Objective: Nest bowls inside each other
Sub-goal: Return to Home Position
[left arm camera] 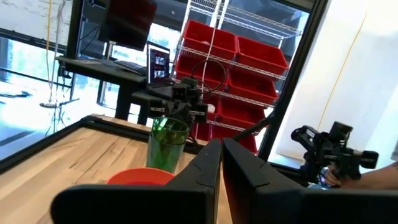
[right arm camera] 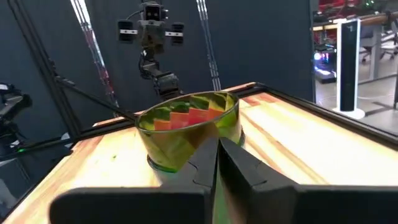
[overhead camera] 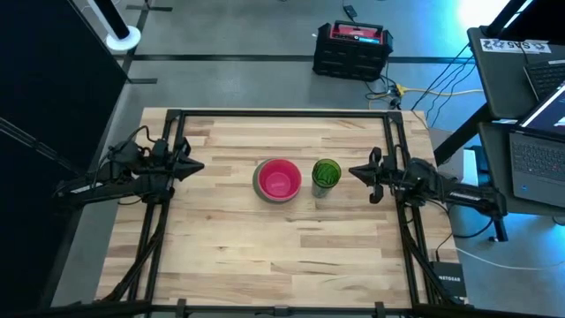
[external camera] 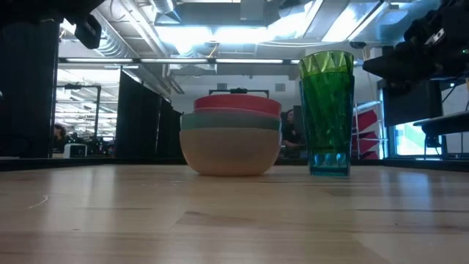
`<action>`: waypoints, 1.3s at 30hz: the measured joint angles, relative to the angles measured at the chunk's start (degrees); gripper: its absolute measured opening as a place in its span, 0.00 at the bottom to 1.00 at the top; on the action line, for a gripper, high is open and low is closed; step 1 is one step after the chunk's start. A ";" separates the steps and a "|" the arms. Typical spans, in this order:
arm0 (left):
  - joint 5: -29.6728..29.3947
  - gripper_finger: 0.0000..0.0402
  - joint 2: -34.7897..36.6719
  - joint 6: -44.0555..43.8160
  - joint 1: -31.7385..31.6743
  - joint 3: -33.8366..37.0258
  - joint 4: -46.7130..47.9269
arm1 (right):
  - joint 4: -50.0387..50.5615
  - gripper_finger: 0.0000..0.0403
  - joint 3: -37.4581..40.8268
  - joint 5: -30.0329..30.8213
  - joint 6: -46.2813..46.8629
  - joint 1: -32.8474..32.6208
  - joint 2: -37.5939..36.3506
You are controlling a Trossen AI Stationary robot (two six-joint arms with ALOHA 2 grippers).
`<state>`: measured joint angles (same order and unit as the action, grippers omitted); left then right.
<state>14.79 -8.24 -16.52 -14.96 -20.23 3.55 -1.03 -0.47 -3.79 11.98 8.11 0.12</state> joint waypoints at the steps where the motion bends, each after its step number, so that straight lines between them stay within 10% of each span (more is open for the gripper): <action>1: -0.10 0.00 0.00 0.15 0.00 0.00 0.00 | 0.10 0.00 0.00 0.59 0.29 -0.60 0.00; 19: -2.56 0.00 -0.01 8.50 -0.04 -0.02 1.07 | 0.56 0.00 0.00 4.19 1.32 -4.36 0.02; 39: -4.74 0.00 7.94 13.12 0.14 16.13 -16.56 | 0.64 0.00 0.00 4.19 1.39 -4.36 0.02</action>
<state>10.05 -0.30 -3.40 -14.82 -4.10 -13.01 -0.38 -0.47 0.40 13.37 3.75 0.14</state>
